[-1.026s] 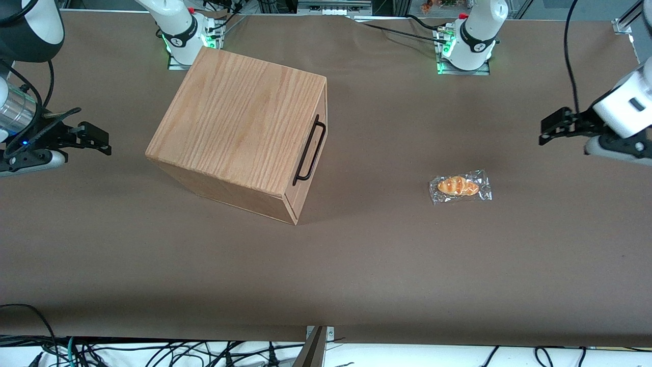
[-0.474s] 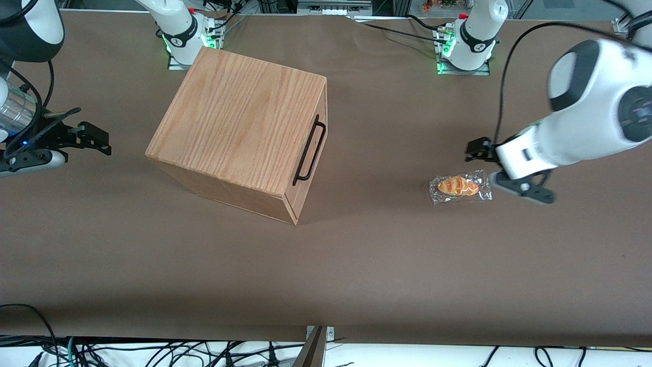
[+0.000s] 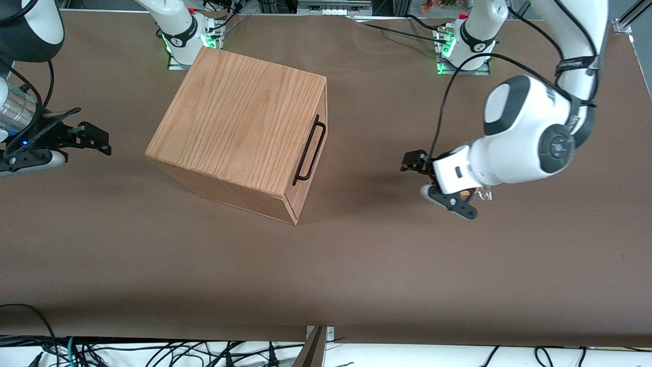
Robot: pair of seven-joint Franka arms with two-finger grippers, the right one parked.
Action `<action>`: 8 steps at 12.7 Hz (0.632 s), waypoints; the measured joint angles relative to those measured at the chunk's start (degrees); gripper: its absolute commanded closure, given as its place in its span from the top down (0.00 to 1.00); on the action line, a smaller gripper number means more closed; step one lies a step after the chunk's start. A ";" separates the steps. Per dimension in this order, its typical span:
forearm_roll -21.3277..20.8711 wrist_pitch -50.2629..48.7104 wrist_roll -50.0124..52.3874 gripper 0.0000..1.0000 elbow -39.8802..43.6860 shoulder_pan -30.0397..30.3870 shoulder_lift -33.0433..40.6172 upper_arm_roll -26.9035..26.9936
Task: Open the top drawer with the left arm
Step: 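Move the open left gripper toward the black drawer handle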
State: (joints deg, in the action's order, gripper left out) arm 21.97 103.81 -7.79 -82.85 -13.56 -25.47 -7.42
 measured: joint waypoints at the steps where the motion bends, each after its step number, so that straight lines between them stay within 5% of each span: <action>1: 1.16 1.19 0.56 1.00 0.02 -1.88 -0.51 -0.03; 8: 9.18 10.13 5.40 1.00 0.28 -10.06 -4.57 -0.09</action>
State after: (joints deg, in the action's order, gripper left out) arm 31.15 113.94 -2.39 -82.57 -23.63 -30.03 -7.51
